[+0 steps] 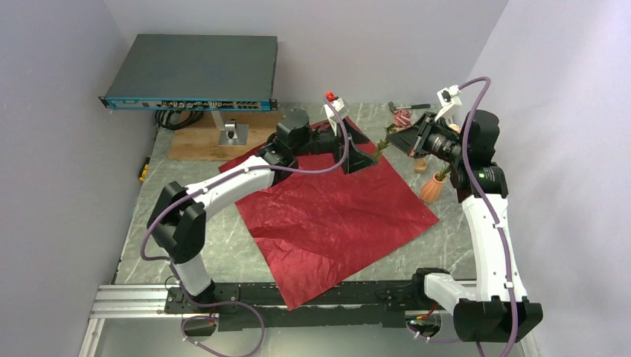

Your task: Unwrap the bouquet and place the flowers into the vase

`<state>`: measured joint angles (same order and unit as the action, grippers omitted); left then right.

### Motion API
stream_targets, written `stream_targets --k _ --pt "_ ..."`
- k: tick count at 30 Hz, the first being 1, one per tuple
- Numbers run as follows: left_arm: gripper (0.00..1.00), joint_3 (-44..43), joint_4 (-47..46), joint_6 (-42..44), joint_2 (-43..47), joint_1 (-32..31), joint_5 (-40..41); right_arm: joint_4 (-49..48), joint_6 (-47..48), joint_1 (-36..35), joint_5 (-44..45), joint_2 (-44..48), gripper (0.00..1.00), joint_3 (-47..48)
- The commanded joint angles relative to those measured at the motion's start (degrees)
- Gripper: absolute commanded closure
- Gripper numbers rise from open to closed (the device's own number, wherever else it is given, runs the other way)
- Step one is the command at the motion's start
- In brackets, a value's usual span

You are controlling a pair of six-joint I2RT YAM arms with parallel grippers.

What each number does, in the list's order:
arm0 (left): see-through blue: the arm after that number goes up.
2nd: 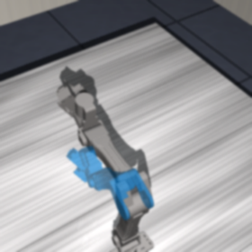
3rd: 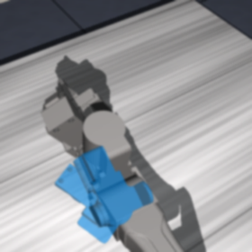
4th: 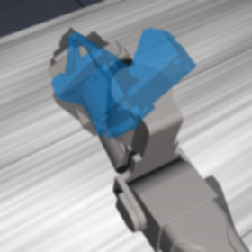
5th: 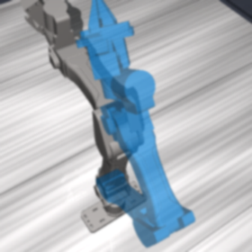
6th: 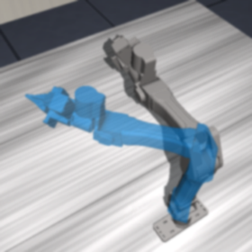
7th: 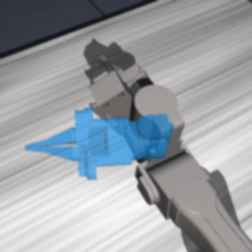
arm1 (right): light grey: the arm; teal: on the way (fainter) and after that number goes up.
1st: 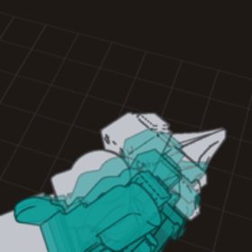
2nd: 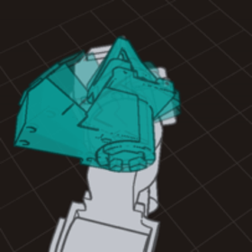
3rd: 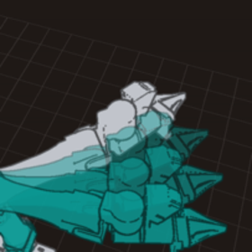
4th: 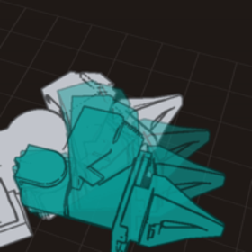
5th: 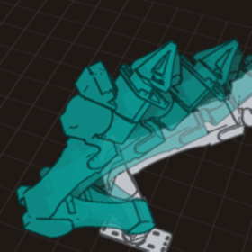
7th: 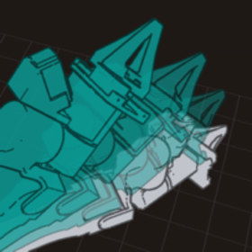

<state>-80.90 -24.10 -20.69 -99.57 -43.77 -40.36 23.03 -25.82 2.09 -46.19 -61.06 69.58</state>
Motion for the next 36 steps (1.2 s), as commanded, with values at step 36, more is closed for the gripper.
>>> stream_targets --k 36 --pt "0.01 5.4 8.7 7.6 7.2 3.8 9.3 -0.1 40.8 6.9 41.7 3.2 1.0 -5.1"
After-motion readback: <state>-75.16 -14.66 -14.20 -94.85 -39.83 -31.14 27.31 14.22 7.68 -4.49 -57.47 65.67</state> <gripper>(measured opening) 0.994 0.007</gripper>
